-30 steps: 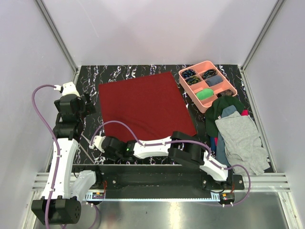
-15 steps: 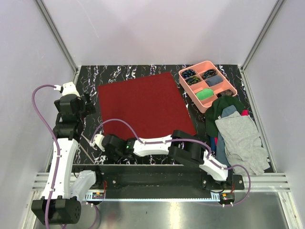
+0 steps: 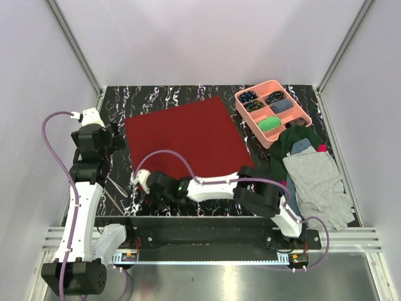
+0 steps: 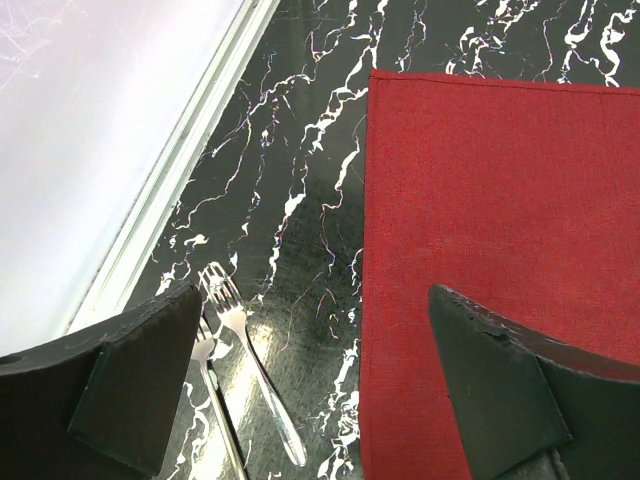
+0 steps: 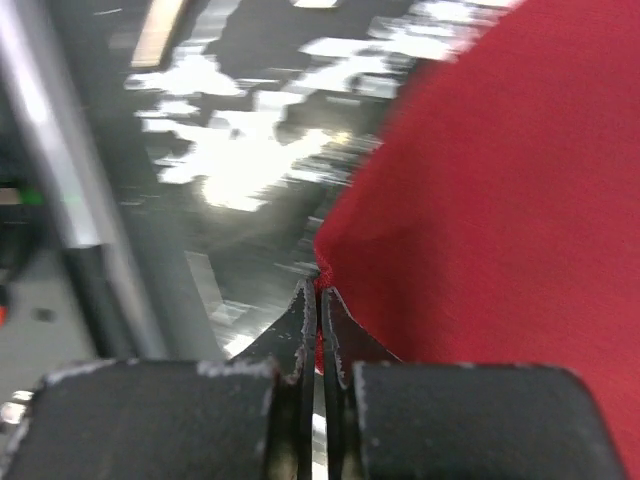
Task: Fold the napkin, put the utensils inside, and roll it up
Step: Fold the napkin
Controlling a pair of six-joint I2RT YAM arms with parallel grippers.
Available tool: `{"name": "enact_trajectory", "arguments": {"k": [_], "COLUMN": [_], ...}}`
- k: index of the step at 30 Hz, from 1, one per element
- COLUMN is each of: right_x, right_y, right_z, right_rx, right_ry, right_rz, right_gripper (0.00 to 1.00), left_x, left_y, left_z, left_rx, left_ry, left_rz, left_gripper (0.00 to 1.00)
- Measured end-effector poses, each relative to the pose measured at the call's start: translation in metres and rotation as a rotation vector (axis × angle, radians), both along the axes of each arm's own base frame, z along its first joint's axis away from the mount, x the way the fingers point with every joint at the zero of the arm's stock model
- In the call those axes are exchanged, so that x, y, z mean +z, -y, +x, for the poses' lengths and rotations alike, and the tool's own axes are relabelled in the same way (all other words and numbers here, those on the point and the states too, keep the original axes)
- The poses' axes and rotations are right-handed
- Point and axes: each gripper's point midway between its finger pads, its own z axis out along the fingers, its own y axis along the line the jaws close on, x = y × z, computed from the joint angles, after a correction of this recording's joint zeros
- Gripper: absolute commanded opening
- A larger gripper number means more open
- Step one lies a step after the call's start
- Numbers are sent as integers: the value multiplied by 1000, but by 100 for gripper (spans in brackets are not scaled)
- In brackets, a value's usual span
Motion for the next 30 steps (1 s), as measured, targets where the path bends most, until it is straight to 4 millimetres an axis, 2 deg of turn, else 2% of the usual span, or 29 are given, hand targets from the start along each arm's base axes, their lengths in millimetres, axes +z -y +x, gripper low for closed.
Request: {"name": "enact_trajectory", "arguments": {"k": [3, 7, 10, 20, 24, 30], "right_x": [9, 26, 39, 47, 38, 22], "right_y": [20, 48, 65, 95, 107, 136], "right_z": [34, 102, 141, 203, 234, 276], "right_rx": [-81, -220, -301, -408, -460, -529], "right_ry": [11, 37, 60, 89, 105, 144], "right_rz": [9, 46, 71, 89, 78, 26], "right_gripper": [0, 0, 0, 0, 0, 0], "left_x": [0, 0, 0, -1, -1, -2], "left_y": [0, 0, 0, 0, 0, 2], "left_z": [0, 0, 0, 0, 0, 0], "left_rx": [0, 0, 0, 0, 0, -5], "left_ry": [0, 0, 0, -2, -1, 0], "left_rz": [0, 0, 0, -1, -5, -11], "left_gripper": [99, 99, 99, 99, 99, 99]}}
